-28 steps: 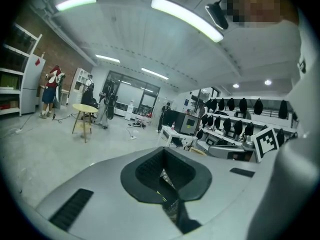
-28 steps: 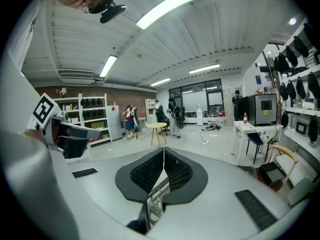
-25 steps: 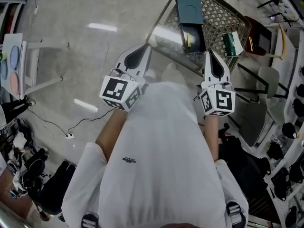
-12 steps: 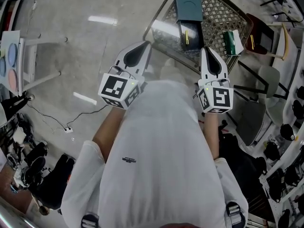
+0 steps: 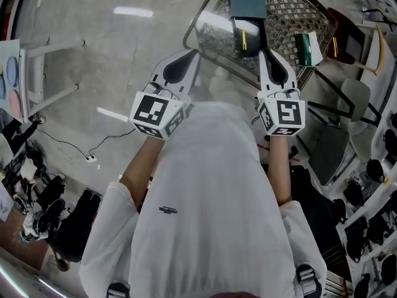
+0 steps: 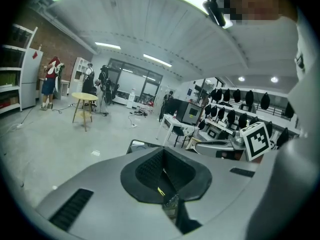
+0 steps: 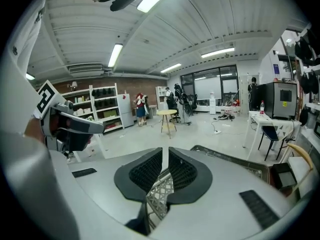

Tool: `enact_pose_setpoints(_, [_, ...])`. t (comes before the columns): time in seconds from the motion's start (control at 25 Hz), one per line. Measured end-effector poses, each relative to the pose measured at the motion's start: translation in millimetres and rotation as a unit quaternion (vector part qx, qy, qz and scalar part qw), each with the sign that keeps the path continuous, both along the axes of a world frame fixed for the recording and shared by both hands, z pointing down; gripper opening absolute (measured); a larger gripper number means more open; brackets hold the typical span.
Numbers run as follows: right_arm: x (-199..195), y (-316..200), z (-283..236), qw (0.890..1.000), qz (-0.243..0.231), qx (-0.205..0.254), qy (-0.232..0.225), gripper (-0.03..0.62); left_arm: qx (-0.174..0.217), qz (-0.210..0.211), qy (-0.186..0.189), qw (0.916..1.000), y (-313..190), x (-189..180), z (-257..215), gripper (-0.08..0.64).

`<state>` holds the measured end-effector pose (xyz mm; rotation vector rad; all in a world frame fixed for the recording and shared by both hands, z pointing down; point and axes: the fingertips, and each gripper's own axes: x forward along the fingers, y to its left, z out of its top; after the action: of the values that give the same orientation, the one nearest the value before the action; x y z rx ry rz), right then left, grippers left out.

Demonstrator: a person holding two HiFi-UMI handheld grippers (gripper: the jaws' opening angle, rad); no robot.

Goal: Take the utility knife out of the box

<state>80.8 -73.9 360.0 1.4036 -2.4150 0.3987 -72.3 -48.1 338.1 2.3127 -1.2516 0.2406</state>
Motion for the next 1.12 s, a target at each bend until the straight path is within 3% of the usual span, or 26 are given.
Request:
enact_pose_setpoints(0.16, [1.8,-8.9,22.4,1.0,-0.005,-0.024,0.005,0.075,-0.015,0.004,0.0,0.9999,-7.4,10.1,13.2,0.0])
enact_pose_setpoints(0.48, [4.3,-33.2,65.7,0.997,-0.026,-0.061,0.026,0.092,-0.037,0.015,-0.016,0.9991,-22.6,24.1,40.4,0.001])
enact_pose_setpoints(0.6, [3.7,-36.2,93.8,0.994,-0.04,-0.1,0.034,0.129,-0.051,0.019,-0.022,0.9983,-27.3,28.2,55.8,0.0])
enact_pose_setpoints(1.12, [16.9,-43.3,204.9,0.974,-0.046,-0.207,0.078,0.152,-0.083,0.032,-0.029,0.9956,-47.0,49.9,116.2,0.0])
